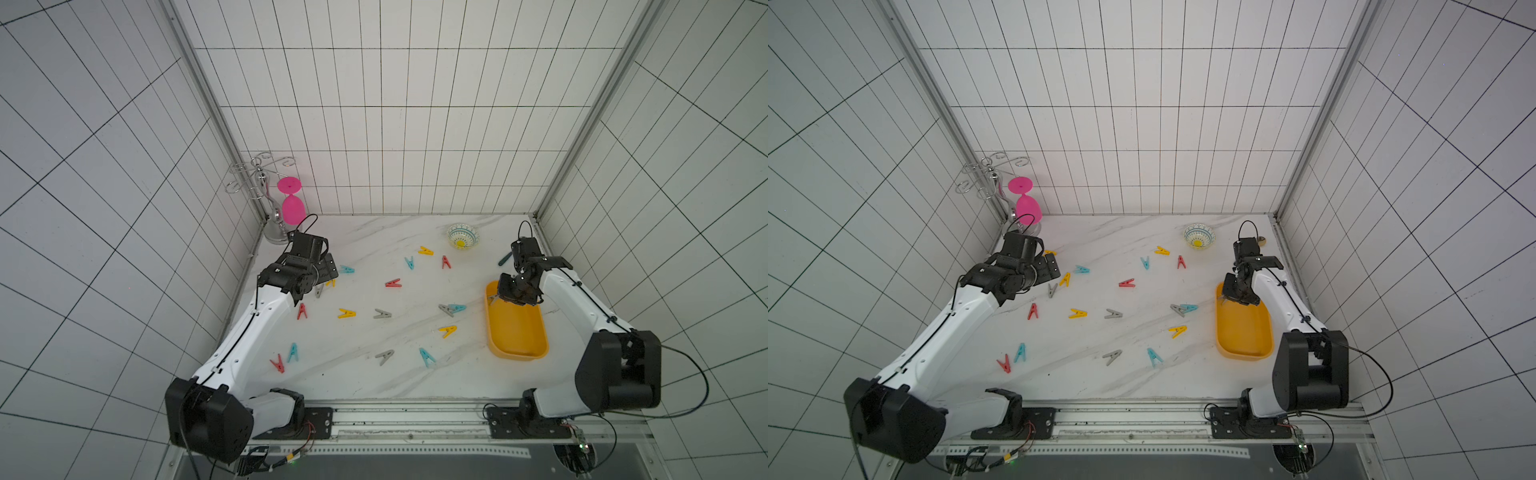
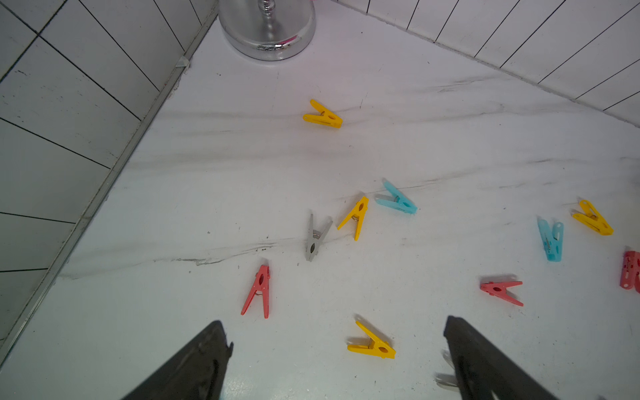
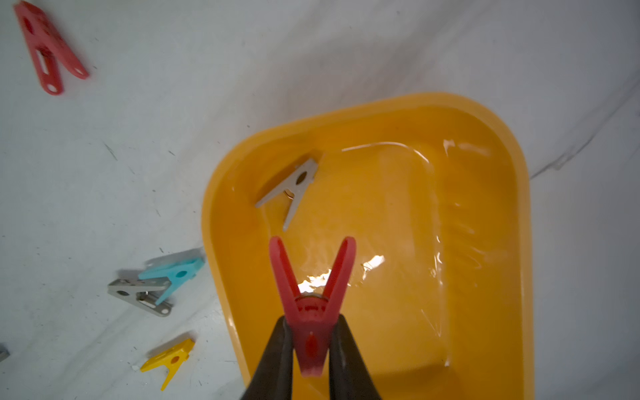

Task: Put the clothespins into the storage box
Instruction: Place the clothespin in the storage box.

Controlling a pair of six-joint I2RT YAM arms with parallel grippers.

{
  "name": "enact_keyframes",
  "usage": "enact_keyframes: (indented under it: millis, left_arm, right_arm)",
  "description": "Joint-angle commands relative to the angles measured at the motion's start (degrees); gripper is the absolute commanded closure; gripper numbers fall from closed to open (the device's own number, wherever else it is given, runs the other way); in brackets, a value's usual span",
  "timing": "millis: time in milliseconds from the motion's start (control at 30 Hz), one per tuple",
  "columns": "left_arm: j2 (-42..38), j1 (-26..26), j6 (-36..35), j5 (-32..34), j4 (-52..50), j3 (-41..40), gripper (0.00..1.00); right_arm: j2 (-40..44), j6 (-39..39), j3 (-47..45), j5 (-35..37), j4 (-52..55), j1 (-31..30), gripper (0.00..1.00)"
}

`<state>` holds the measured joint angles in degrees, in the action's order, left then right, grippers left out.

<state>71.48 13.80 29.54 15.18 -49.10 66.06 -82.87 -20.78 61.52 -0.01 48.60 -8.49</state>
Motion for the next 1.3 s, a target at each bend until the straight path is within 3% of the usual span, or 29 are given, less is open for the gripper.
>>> enact_keyframes:
  millis: [0,300,600,1000,1267]
  left_arm:
    - [-1.5,-0.2,-0.4,-1.9,0.1,1.0,0.01]
    - [-1.7,-0.1,-0.9,-3.0,0.0,1.9,0.01]
    - [-1.0,-0.1,-1.1,-2.1,-0.6,2.8,0.01]
    - [-0.6,-0.1,-1.1,-0.4,-0.9,4.0,0.01]
    - [-1.0,-0.1,-1.3,0.9,-1.2,3.5,0.01]
  right_arm:
    - [1.3,-2.8,-4.3,1.4,1.0,1.0,0.81]
    - [-6.8,-2.8,-5.9,0.8,-6.3,4.4,0.81]
    - [-16.1,-2.1,-0.9,1.5,-9.8,4.6,0.78]
    - [-19.2,-2.2,1.2,-4.8,-14.1,4.2,0.72]
    - [-23.1,-0.9,6.8,-6.3,-13.7,0.2,0.71]
